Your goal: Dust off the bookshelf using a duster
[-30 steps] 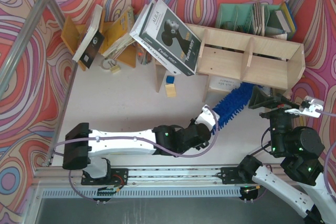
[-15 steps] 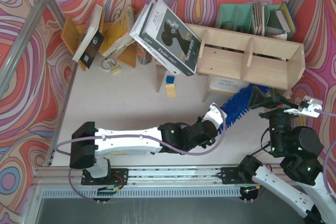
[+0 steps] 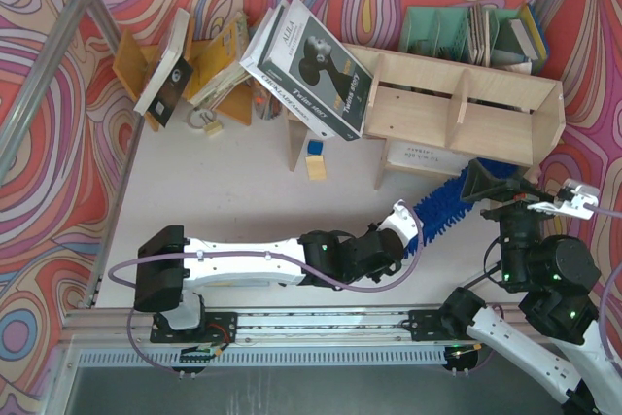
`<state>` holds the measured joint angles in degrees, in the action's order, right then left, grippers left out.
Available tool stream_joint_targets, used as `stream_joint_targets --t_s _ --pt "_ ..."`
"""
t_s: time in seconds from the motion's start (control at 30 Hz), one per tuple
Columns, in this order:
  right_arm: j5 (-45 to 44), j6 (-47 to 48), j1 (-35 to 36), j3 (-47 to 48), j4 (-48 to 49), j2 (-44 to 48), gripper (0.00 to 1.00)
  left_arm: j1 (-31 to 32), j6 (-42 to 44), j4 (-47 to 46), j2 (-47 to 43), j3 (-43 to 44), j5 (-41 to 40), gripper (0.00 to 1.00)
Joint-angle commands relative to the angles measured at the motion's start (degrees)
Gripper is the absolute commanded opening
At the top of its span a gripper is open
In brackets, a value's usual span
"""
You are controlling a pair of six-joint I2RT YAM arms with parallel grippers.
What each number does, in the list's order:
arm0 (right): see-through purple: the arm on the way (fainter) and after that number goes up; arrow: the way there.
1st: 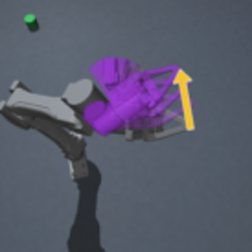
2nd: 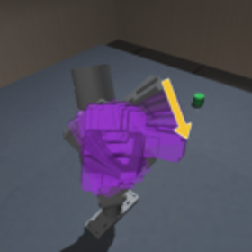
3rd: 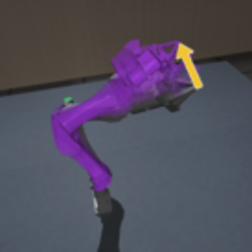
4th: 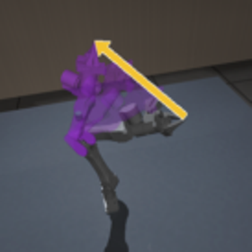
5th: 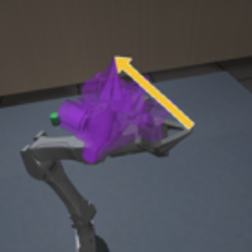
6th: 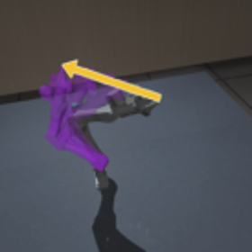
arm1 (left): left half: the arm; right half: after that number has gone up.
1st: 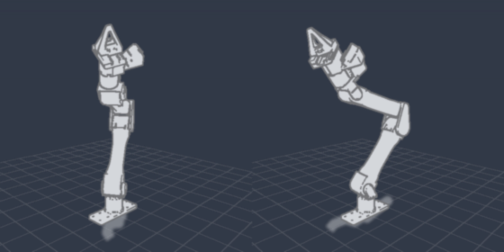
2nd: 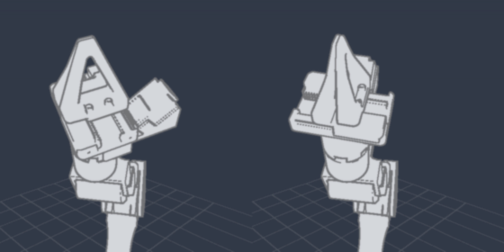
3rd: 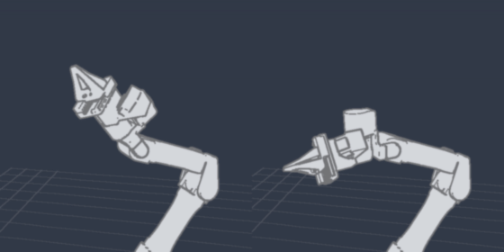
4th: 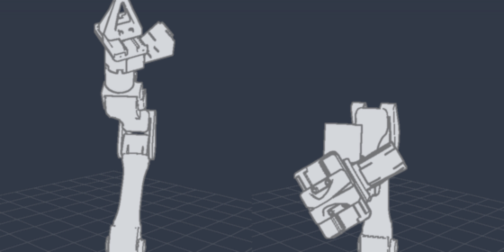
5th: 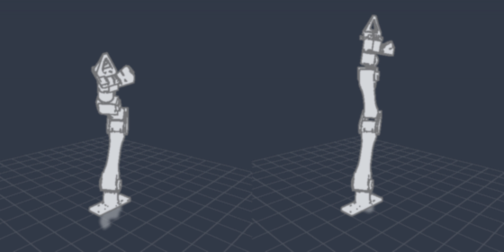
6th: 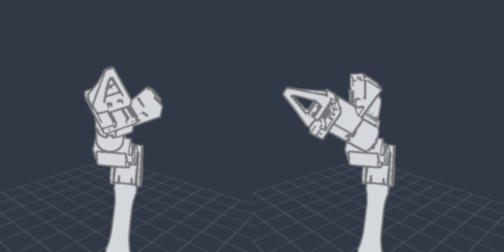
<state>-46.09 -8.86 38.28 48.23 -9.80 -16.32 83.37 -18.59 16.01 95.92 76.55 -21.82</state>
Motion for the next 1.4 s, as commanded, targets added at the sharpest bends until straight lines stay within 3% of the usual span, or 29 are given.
stream_joint_targets --t_s 0.0,0.5,0.97,1.37 --pt "-1.11 0.6 0.13 -0.63 0.43 0.67 0.99 0.21 0.2 1.36 0.32 -1.08 0.99 0.0" --pt "-0.5 -0.57 0.13 0.06 0.19 0.2 0.99 0.02 1.38 -0.84 -5.65 0.81 -1.59 0.0" --pt "-0.32 -0.42 0.08 -0.06 0.05 -0.28 0.99 -1.72 -0.36 -1.61 0.27 0.69 -0.87 0.0" --pt "-0.5 0.32 0.08 -0.85 1.01 -0.03 0.99 -1.81 3.29 -1.9 -1.42 5.32 -2.69 0.0"
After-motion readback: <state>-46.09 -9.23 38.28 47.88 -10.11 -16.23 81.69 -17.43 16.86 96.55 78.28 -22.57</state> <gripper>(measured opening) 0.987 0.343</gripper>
